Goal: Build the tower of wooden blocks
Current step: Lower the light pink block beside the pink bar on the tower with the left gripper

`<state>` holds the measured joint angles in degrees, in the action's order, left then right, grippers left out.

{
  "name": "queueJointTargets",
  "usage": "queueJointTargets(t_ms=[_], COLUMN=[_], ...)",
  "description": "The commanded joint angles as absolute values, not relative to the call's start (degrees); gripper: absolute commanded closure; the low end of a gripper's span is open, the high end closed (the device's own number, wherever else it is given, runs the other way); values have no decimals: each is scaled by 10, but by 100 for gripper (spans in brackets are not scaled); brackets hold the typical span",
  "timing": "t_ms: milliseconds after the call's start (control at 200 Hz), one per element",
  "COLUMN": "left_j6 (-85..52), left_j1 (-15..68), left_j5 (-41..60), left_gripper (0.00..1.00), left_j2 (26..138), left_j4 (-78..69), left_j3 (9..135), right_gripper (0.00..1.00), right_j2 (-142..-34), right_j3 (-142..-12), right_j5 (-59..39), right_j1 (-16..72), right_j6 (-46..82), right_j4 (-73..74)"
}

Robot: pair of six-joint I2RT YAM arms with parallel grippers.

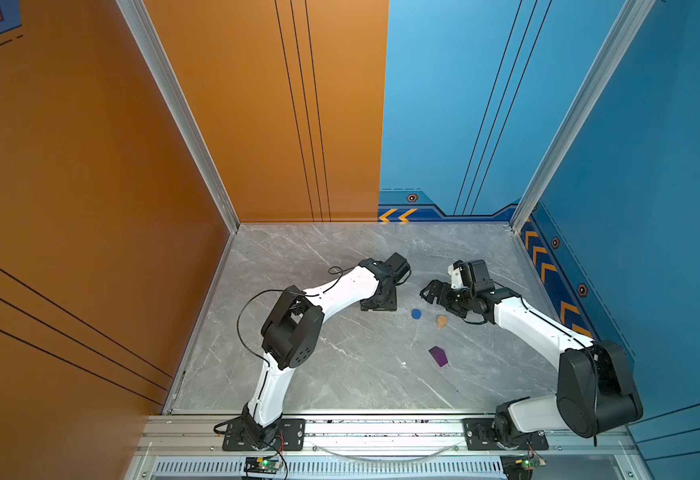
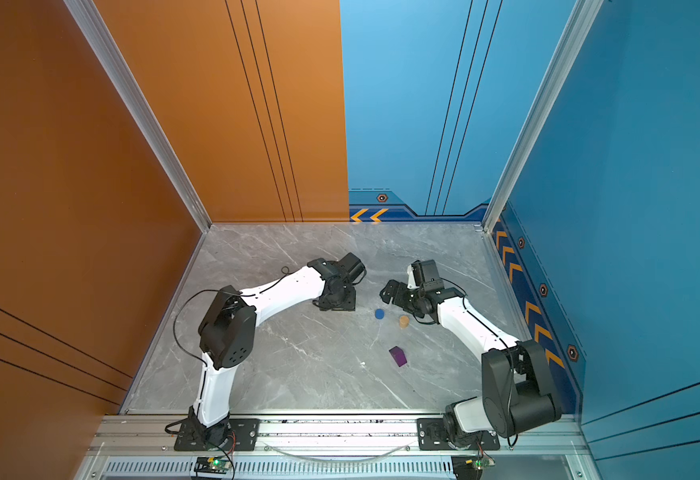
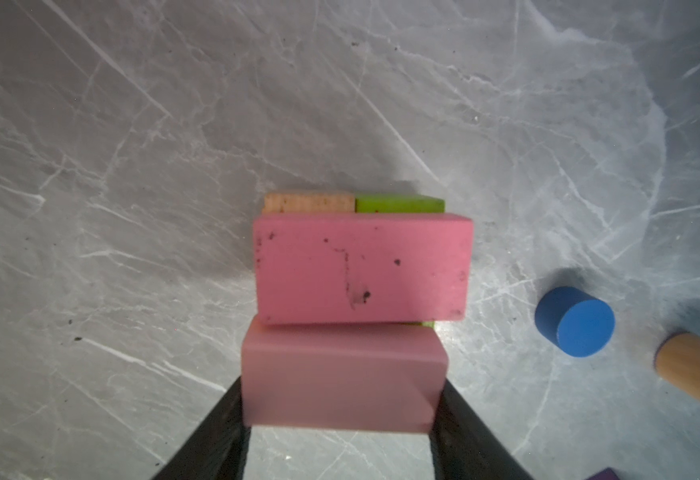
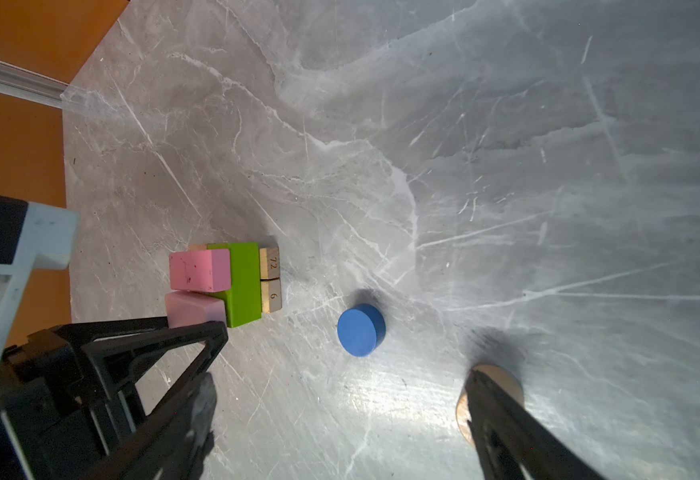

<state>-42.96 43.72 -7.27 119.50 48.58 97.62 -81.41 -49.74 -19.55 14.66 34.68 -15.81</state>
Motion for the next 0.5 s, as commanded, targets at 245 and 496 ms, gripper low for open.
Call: queueJointTargets(t_ms=[245,496], left_j6=[-434,-435], left_j1=[429,428], left_j5=[-63,-59], left_gripper=[37,35], left_j2=[1211,1217], left_j4=[501,502], left_j3=[1000,1006], right_gripper=[5,5], right_j2=[-824,-824], right_j3=[-490,-489], right_j5=[-207,-208], right_j1=[142,141], right_j6=[340,340], right_j4=[-149,-148])
